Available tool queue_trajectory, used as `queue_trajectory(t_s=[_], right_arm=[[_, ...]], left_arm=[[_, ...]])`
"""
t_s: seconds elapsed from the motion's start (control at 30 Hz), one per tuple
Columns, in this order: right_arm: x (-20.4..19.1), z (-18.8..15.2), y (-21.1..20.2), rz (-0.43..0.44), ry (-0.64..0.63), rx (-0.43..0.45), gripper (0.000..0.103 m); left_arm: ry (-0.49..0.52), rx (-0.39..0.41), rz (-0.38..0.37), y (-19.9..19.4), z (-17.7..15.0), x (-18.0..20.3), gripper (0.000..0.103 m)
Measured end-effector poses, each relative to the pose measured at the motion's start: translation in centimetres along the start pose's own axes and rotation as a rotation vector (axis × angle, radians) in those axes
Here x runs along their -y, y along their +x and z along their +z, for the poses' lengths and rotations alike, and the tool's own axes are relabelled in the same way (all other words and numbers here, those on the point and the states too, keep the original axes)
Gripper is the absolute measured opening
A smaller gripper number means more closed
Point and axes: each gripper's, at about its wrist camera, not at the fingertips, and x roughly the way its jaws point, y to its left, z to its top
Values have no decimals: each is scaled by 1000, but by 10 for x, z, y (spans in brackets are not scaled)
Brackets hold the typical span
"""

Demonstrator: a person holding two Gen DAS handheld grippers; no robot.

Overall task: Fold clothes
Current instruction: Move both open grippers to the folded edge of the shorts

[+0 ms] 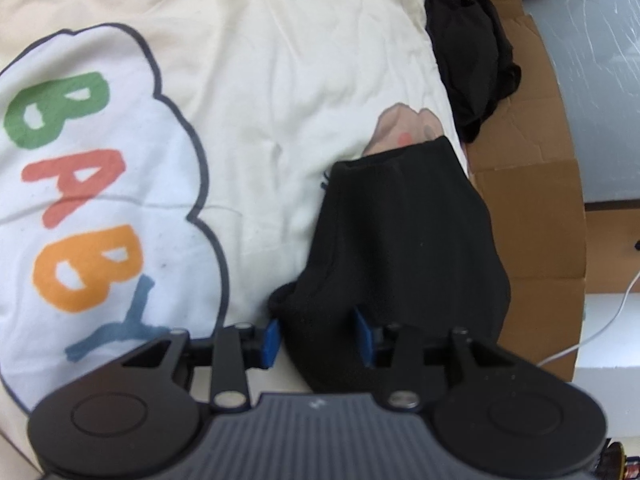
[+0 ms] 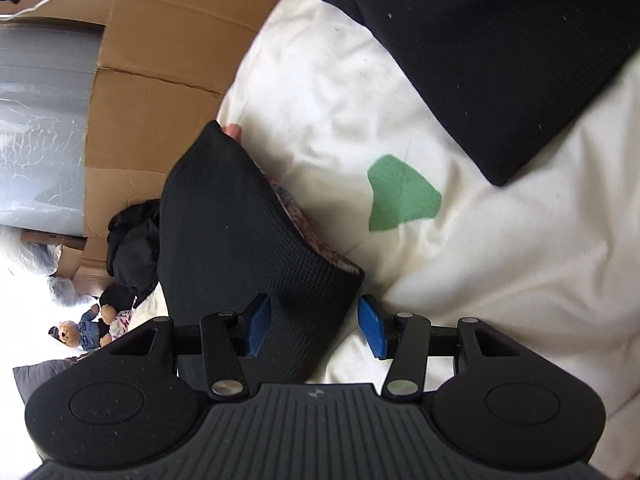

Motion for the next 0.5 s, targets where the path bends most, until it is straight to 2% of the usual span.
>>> queue_trajectory(t_s=[0.2,0.33,0.5], right_arm=[[-6,2,13,16,-29,-2,53],[-9,3,16,21,-48,-10,53],[-10,3,16,24,-68,-21,51]], left_arm=[[32,12,4,4,-1,7,41],[11,-3,-5,-6,-4,-5,39],[38,-5,-25,-1,-3,-7,39]])
